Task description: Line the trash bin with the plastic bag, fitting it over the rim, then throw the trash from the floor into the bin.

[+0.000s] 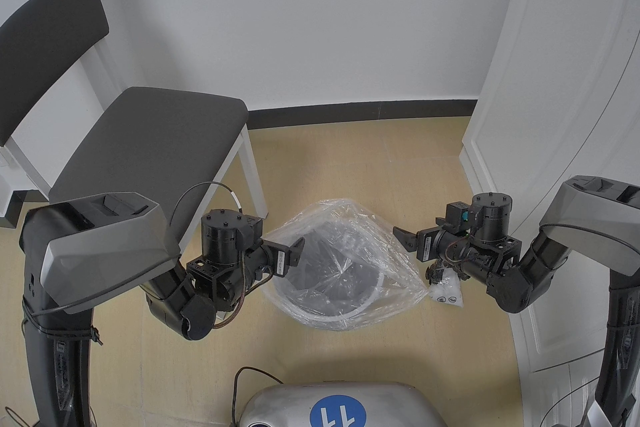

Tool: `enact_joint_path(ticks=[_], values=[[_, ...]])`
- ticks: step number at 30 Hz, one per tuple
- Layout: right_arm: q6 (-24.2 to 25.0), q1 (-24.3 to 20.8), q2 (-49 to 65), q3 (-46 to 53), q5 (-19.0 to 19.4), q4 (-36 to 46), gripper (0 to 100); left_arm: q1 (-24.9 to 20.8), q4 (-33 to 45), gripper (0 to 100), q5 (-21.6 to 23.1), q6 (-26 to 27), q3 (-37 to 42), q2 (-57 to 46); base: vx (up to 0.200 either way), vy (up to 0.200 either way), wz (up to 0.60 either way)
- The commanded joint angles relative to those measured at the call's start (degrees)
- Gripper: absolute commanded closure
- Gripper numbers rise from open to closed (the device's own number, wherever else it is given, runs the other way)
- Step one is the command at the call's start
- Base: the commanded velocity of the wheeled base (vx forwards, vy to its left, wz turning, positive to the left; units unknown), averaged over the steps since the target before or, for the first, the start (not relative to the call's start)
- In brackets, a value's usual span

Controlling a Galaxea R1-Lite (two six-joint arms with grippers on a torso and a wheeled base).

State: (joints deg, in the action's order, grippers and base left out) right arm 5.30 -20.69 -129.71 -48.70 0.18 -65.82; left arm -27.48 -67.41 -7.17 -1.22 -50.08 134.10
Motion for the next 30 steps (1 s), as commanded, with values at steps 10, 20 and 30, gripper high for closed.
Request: enact_joint_path(ticks=[10,20,30], values=[[2.17,-2.87,-9.95,-2.98,1.05,-1.60,0,1.29,17.14,0,-6.45,3.86,-15.49,6.97,0.000,0.000,0.00],[2.17,-0.32,-16.72,-9.75,0.96,-0.98,0,3.57,24.00,0,-6.72,3.94,-27.00,11.71,0.000,0.000,0.00],[5.68,0.91,-20.59,-18.36,0.43,-1.77,0,3.84,24.26,0,-12.17,3.94,-40.18,17.34,0.000,0.000,0.00]])
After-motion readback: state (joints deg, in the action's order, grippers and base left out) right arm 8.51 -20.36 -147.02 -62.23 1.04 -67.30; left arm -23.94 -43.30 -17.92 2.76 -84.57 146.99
